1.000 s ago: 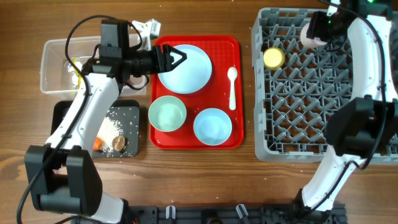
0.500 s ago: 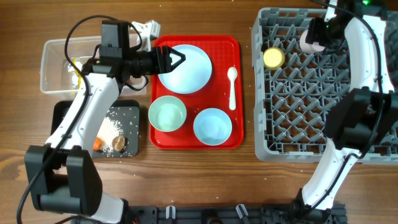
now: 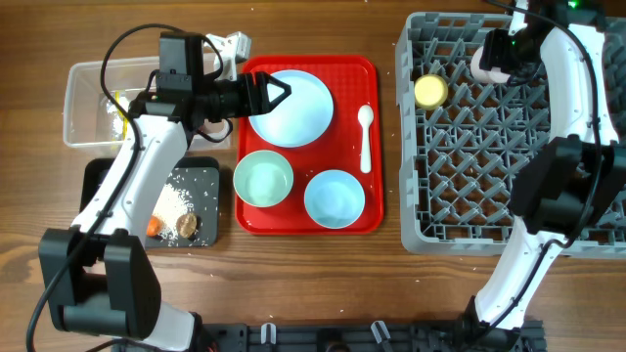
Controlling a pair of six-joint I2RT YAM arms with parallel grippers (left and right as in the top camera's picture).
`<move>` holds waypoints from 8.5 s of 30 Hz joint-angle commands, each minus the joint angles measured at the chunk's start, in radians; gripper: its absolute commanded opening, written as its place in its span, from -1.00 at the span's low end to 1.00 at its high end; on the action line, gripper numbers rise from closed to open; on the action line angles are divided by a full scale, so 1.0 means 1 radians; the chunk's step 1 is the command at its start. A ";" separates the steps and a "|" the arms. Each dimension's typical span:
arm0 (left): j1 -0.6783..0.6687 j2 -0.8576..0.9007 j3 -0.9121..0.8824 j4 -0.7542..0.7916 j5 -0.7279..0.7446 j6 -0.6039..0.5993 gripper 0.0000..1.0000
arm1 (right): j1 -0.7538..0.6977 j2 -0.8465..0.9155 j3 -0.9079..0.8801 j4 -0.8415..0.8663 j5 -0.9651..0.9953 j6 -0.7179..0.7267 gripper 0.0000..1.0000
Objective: Sort waste into correct bins and load items into the dishwasher rack
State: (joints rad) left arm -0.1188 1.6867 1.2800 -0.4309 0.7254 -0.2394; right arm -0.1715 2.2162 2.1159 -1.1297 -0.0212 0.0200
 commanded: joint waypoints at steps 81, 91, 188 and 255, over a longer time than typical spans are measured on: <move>-0.154 -0.082 -0.203 -0.401 -0.759 -0.169 -0.21 | 0.204 -0.290 -0.018 -0.296 -0.380 -0.020 0.98; -0.149 -0.054 -0.292 -0.309 -0.741 -0.169 -0.24 | 0.204 -0.290 -0.018 -0.296 -0.368 -0.020 0.98; -0.189 -0.381 -0.224 -0.063 -0.404 -0.214 -0.92 | 0.684 -0.289 -0.292 0.047 -0.079 -0.070 -0.29; -0.111 -0.496 -0.221 -0.075 -0.319 -0.158 0.42 | 0.572 -0.444 -0.287 0.112 0.230 0.063 -0.91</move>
State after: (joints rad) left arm -0.2649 1.2022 1.0378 -0.4839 0.4095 -0.4232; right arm 0.4522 1.8431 1.8252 -1.0103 0.0433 0.0345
